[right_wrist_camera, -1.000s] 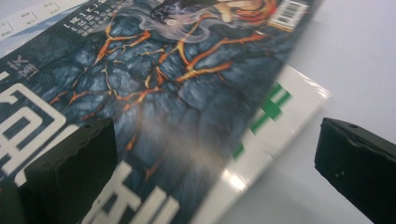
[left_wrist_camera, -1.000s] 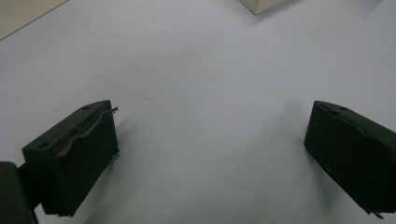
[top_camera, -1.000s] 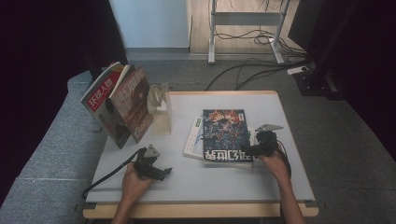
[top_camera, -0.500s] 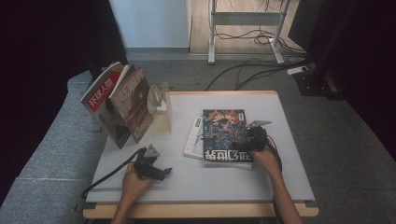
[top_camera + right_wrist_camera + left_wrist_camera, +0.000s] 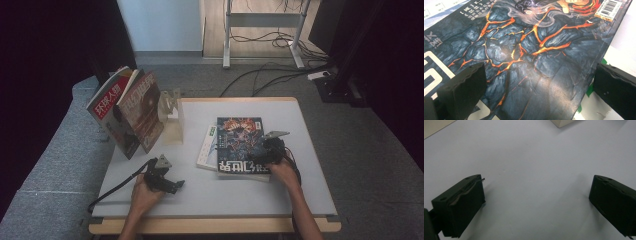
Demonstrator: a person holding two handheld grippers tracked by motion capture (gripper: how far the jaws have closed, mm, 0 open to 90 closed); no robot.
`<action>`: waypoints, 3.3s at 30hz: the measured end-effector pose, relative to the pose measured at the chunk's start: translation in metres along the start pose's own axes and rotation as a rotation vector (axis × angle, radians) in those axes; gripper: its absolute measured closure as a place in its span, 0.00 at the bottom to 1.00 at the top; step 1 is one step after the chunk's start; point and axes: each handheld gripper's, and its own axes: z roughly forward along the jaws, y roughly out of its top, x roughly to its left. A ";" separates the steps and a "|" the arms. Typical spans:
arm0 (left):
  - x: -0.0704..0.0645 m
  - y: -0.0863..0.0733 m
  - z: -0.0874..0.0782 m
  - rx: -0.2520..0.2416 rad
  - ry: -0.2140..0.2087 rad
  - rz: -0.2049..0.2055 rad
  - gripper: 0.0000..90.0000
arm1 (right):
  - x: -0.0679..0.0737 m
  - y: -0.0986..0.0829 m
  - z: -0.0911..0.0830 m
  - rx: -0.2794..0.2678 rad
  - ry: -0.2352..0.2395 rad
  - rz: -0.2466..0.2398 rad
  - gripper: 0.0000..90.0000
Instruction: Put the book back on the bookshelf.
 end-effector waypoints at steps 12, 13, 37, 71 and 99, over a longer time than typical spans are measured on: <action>0.004 0.011 -0.014 -0.104 -0.057 -0.060 0.04 | 0.013 0.000 0.000 0.011 0.027 -0.029 0.00; 0.005 0.011 -0.015 -0.106 -0.056 -0.059 0.04 | 0.014 0.000 0.000 0.013 0.031 -0.033 0.00; -0.017 0.062 -0.023 -0.110 -0.068 0.069 0.05 | 0.035 -0.003 -0.001 0.018 0.066 -0.064 0.00; -0.027 0.109 0.072 -0.018 -0.179 0.089 0.06 | 0.034 0.003 0.005 0.006 0.064 -0.080 0.00; -0.039 0.104 0.069 -0.006 -0.197 0.085 0.01 | 0.040 0.000 0.000 0.020 0.064 -0.104 0.00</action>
